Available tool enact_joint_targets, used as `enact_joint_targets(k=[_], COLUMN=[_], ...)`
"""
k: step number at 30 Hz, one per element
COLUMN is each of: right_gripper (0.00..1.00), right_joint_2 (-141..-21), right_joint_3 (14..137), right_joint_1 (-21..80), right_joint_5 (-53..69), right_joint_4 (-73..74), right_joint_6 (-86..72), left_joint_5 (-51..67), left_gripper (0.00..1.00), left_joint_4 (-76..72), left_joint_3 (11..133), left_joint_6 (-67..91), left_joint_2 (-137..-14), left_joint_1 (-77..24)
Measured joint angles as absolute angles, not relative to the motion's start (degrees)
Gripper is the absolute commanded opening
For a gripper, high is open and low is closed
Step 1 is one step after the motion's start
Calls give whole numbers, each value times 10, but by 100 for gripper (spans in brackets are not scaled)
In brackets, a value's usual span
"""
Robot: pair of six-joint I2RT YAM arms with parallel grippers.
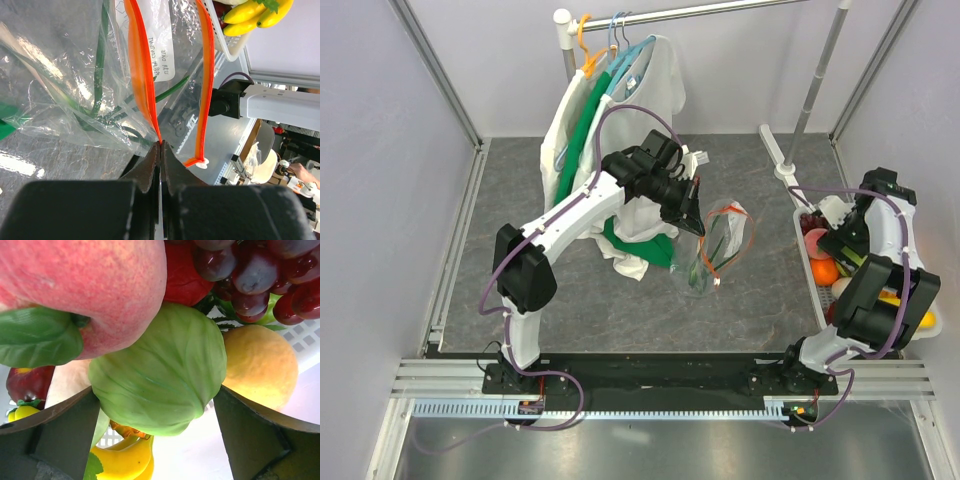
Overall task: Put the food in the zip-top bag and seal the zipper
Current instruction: Pick up the fake fruit from the bin.
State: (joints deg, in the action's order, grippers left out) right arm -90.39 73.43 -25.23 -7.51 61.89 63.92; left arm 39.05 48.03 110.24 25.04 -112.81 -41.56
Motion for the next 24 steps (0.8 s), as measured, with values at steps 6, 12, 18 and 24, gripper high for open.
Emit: enact_joint_targets(k=[6, 12, 18, 24], right_gripper=[71, 66, 65, 62], right_joint_2=[-896, -895, -888, -879], right_joint_3=[730, 784, 863, 964], right_joint_1=[-252, -254, -254, -247], right_joint_5=[-74, -49, -16, 83], right_joint_4=[618, 671, 730, 754], right_joint_6=[649, 649, 646, 611], left_joint_5=[390, 390, 391, 391], left_gripper=[2, 2, 2, 2], left_joint_4=[480, 481, 481, 481], left_joint_3=[1103, 1103, 1103, 1103], left_joint_6=[250, 250, 250, 250], left_joint_2=[-1128, -1128, -1128, -1128], left_joint_1=[-414, -412, -411, -408])
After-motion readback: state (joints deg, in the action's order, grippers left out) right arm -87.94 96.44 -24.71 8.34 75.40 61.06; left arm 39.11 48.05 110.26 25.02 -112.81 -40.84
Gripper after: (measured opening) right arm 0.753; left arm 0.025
